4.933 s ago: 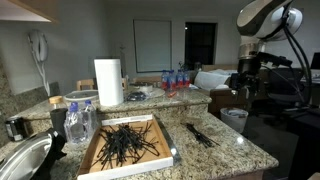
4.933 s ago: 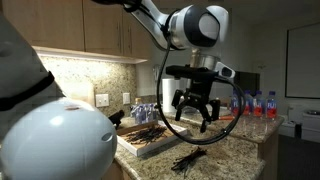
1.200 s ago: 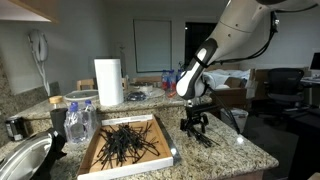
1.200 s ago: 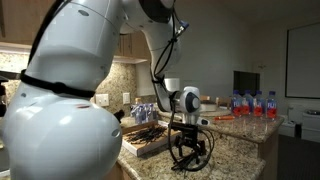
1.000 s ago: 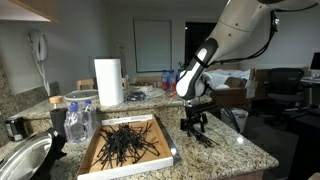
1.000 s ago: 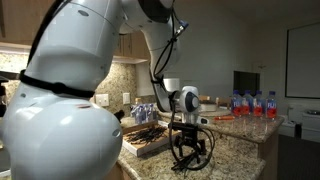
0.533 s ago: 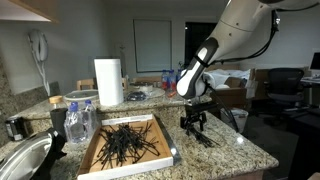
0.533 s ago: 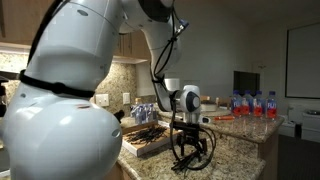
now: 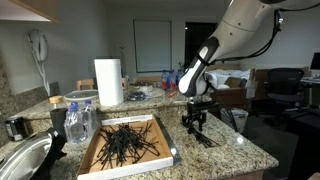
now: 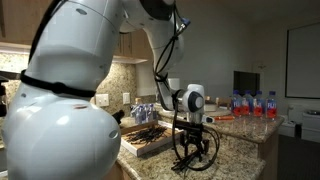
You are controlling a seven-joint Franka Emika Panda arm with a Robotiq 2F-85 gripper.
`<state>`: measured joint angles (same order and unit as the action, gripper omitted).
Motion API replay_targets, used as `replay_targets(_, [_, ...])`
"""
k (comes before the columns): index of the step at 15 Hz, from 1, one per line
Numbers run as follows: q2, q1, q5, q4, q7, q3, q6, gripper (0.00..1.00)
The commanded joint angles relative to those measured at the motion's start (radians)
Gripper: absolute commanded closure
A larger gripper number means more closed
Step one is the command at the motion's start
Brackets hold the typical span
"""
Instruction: Put the black objects into the box
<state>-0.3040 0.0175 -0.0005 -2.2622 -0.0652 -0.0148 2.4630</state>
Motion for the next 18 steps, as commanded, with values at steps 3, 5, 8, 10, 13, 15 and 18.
replay_targets(3, [0.019,0.007,0.021,-0.022,0.042,0.012,0.007,0.65])
replay_targets(5, [0.026,-0.001,0.013,-0.023,0.032,0.015,-0.005,0.78])
replay_targets(8, [0.026,-0.004,0.018,-0.023,0.038,0.021,-0.013,0.91])
replay_targets(10, [0.022,-0.001,0.023,-0.021,0.043,0.024,-0.015,0.94])
replay_targets(13, [0.021,-0.001,0.025,-0.021,0.043,0.025,-0.018,0.92])
replay_targets(15, [0.024,-0.002,0.022,-0.023,0.037,0.023,-0.023,0.91])
replay_targets(18, [0.049,-0.008,0.012,-0.036,0.029,0.021,-0.03,0.93])
